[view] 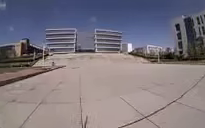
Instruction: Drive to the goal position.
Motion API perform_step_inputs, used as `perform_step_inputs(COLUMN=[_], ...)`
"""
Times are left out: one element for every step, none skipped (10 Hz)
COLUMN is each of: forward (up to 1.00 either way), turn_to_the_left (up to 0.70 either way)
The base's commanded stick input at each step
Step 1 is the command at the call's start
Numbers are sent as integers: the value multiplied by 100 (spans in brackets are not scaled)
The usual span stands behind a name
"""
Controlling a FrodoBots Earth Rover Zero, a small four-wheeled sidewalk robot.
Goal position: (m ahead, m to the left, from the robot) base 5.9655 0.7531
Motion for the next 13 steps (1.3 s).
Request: perform_step_inputs(forward=[70, 70, 70, 70, 70, 70, 70, 70, 70, 70, 70, 70, 70], turn_to_the_left=[0, 0, 0, 0, 0, 0, 0, 0, 0, 0, 0, 0, 0])
